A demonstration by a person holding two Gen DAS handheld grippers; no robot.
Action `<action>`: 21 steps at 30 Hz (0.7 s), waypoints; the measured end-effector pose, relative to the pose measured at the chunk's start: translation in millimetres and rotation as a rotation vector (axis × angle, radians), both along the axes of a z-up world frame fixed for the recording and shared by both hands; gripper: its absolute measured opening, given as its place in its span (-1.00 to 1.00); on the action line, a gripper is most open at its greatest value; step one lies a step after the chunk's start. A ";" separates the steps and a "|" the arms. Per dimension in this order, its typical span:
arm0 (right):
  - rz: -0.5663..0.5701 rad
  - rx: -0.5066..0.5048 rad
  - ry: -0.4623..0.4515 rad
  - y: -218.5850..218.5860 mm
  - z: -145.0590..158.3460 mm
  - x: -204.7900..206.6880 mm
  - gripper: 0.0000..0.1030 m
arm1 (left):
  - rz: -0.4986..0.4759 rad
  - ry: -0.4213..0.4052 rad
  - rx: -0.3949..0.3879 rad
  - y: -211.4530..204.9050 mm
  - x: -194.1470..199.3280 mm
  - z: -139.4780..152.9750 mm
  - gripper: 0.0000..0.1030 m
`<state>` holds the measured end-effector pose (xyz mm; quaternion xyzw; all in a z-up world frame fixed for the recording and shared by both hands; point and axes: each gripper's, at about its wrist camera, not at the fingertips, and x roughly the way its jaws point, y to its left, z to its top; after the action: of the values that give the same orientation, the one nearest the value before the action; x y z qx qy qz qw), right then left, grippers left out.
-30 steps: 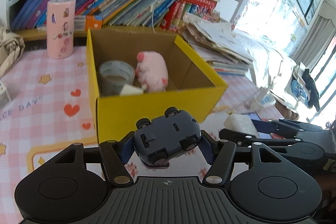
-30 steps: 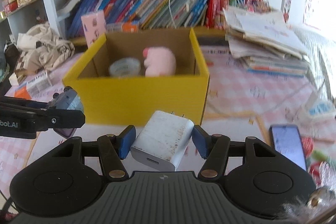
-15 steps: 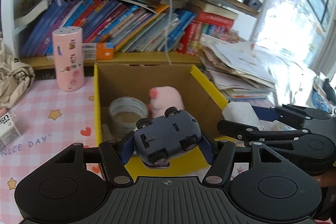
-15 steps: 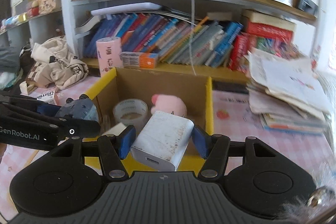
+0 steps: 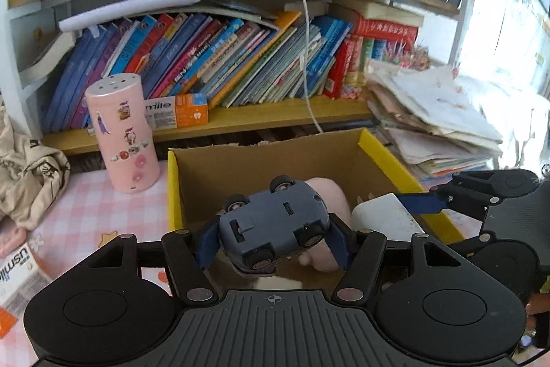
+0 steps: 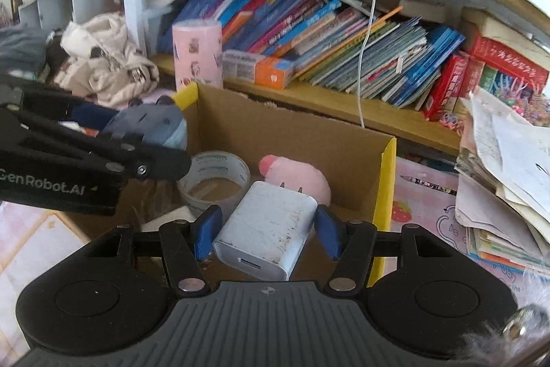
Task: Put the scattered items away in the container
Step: 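Lower the toy car into the box with the left gripper while the right lowers the charger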
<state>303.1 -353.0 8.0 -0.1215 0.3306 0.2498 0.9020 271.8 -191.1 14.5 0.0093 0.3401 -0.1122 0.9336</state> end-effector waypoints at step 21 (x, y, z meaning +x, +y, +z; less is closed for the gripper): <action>0.236 -0.201 0.302 25.7 -34.3 50.5 0.10 | -0.073 0.124 0.119 -23.9 37.8 -41.8 0.22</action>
<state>353.6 -327.2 -26.3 -0.2101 0.4686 0.3346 0.7902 309.6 -215.1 -27.3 0.0699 0.4029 -0.1262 0.9038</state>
